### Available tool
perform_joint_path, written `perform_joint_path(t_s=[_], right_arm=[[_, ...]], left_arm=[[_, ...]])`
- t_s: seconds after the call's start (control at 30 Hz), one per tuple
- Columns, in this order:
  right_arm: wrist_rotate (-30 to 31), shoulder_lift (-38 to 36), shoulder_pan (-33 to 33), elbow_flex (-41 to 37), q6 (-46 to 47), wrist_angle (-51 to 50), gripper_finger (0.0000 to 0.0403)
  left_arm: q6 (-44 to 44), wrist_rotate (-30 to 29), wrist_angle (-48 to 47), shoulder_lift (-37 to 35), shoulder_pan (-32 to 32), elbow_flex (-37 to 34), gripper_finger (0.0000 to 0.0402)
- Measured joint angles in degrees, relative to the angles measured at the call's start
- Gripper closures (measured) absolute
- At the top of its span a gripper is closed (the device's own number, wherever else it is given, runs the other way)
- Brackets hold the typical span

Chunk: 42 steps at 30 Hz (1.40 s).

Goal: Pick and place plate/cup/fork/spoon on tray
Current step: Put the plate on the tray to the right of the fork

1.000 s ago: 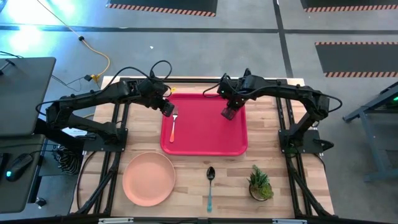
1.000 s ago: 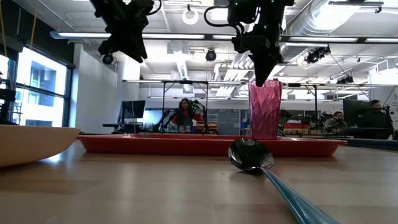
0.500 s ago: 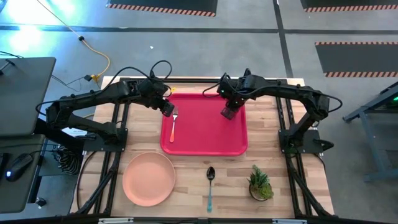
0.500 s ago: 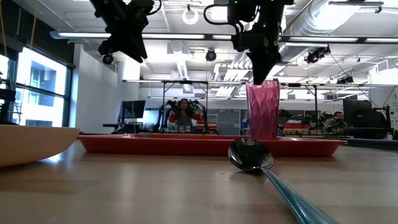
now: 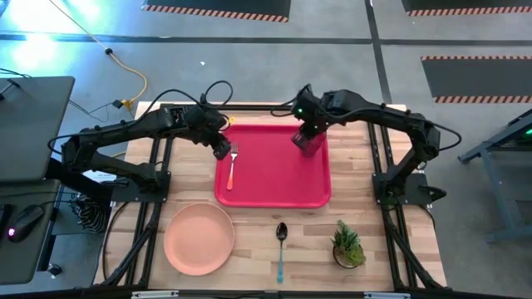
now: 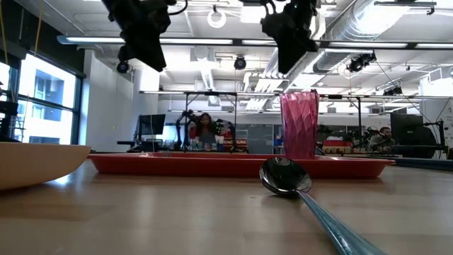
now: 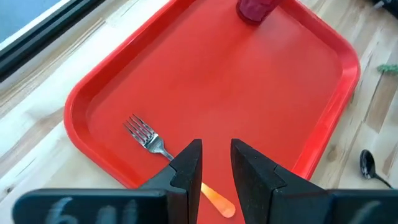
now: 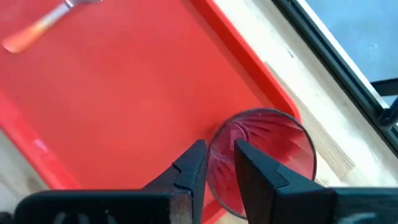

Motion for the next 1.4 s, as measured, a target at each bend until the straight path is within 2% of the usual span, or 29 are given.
perform_joint_path(t_s=[0.2, 0.37, 0.57, 0.77, 1.0, 1.4], right_arm=[[-0.2, 0.0, 1.2, 5.9, 2.9, -0.4, 0.0327], [-0.1, 0.0, 2.7, 10.9, 3.3, -0.6, 0.0327], [-0.1, 0.0, 4.6, 16.0, 3.4, -0.5, 0.0327], [-0.1, 0.0, 6.8, 18.8, 4.4, -0.5, 0.0327], [0.5, 0.0, 8.4, 18.9, 4.8, -0.5, 0.0327], [-1.1, 0.0, 9.1, 18.9, 4.3, -0.6, 0.0327]], left_arm=[[-0.2, 0.0, -4.3, 0.0, 0.1, 0.0, 0.0319], [0.3, 0.1, -6.8, 0.0, 0.1, 0.0, 0.0289], [-0.8, 6.5, -9.8, 0.0, -1.3, 0.0, 0.0271], [4.2, 6.9, -16.5, -0.3, -7.4, -3.0, 0.0271], [9.2, 6.3, -16.8, -0.6, -16.6, -7.5, 0.0271], [4.2, 4.8, -16.2, -0.6, -30.7, -16.4, 0.0271]])
